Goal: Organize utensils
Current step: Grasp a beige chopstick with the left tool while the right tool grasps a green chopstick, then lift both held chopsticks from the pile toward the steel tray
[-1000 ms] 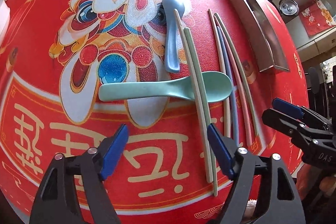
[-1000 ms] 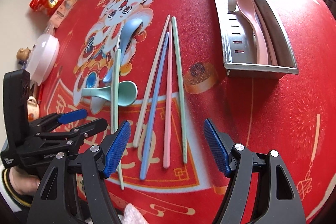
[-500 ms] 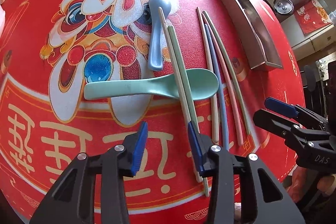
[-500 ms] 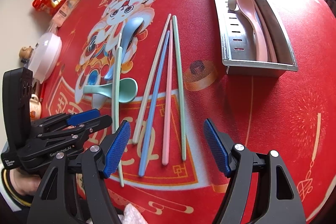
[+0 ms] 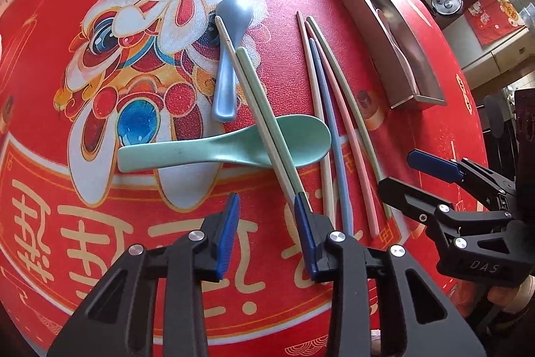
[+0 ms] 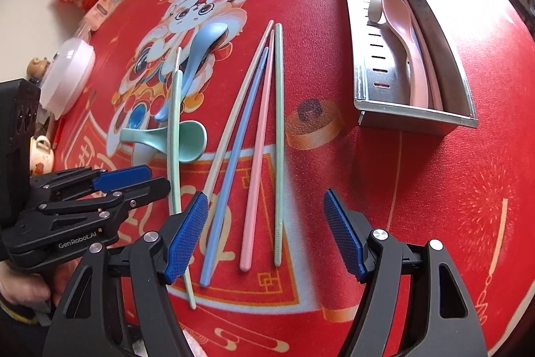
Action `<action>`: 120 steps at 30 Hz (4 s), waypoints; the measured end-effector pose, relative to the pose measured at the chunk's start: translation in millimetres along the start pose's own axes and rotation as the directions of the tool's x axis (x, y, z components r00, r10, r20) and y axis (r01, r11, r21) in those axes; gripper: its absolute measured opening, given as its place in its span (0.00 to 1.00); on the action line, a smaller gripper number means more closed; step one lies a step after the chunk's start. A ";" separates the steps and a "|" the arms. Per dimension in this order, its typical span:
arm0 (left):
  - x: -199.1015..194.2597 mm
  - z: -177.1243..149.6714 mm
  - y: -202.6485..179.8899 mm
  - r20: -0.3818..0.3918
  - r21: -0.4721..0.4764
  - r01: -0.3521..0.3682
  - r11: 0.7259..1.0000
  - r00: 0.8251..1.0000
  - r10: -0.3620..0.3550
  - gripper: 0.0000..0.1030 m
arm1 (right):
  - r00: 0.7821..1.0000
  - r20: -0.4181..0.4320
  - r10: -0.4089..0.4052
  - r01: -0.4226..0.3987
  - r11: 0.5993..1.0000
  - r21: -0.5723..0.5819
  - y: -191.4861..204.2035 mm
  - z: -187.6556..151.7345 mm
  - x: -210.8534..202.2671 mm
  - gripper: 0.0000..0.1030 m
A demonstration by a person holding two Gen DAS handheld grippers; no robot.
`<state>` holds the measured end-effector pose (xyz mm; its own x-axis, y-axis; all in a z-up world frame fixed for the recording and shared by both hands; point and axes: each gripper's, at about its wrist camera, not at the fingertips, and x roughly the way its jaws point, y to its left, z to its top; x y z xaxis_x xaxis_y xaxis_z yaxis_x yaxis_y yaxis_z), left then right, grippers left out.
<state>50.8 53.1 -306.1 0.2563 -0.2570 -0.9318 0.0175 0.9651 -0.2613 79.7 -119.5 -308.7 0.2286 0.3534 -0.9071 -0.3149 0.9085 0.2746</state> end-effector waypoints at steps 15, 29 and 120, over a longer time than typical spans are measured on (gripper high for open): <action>13.5 18.2 -2.2 -0.020 -0.025 0.055 0.998 0.998 -0.055 0.12 | 0.999 -0.028 0.039 -0.042 0.993 -0.109 32.0 6.9 12.6 0.28; 12.3 12.9 25.3 -0.029 -0.085 0.069 0.994 0.997 -0.072 0.08 | 0.993 -0.091 0.082 -0.098 0.976 -0.193 63.9 5.0 28.9 0.23; -67.8 44.2 14.4 0.154 -0.026 0.080 0.996 0.985 -0.075 0.06 | 0.975 0.199 0.102 -0.110 0.993 0.030 -1.5 35.9 -51.0 0.06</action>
<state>76.4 86.6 -235.6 0.4001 -0.3176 -0.8597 0.0132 0.9399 -0.3411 101.6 -130.9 -251.3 0.3743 0.4814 -0.7926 -0.3104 0.8705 0.3821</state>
